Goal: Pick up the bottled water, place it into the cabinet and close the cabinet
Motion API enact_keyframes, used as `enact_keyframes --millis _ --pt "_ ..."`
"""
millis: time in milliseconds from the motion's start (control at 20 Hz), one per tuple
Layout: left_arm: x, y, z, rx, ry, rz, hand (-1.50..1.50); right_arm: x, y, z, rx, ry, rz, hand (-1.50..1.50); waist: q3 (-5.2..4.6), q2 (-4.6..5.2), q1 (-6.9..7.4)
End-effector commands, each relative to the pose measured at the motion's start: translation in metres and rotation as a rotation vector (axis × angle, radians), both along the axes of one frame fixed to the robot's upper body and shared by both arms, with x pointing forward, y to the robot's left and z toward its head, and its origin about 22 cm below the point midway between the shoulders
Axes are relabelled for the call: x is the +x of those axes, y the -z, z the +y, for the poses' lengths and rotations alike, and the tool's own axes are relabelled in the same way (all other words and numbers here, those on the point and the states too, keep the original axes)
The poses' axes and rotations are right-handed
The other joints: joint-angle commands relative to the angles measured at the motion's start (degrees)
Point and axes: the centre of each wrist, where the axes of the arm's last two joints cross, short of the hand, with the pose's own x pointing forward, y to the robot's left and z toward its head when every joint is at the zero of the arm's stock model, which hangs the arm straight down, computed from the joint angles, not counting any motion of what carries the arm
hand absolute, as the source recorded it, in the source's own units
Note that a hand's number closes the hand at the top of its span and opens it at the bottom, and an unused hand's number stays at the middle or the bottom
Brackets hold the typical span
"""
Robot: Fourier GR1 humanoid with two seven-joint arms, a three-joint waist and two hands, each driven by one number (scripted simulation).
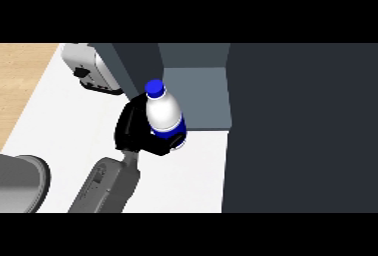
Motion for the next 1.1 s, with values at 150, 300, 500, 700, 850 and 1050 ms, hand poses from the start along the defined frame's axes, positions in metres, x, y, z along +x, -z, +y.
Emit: enact_keyframes --millis 150,300,500,700,850,1050 --pt "0.042 -0.031 -0.032 0.145 -0.067 -0.072 1.5 0.005 -0.005 -0.001 0.018 -0.003 -0.003 -1.5 0.0 0.19 -0.54" --pt "0.053 -0.045 -0.05 0.207 -0.089 -0.076 1.5 0.014 0.0 -0.001 -0.002 -0.014 -0.011 -1.5 0.01 0.39 -1.05" --pt "0.057 -0.056 -0.061 0.258 -0.104 -0.088 1.5 0.023 0.002 0.008 0.01 -0.03 -0.02 -1.5 0.03 0.55 -1.25" --pt "0.06 -0.062 -0.068 0.298 -0.19 -0.092 1.5 0.012 0.001 -0.005 0.012 -0.03 -0.011 -1.5 0.05 0.53 -2.34" --pt "0.075 -0.072 -0.042 0.351 -0.249 -0.075 1.5 0.013 0.008 0.003 0.009 -0.044 0.006 -1.5 0.05 0.67 -2.55" --pt "0.09 -0.062 -0.062 0.406 -0.271 -0.055 1.5 0.013 0.001 -0.002 0.02 -0.038 0.003 -1.5 -0.01 0.9 -2.79"
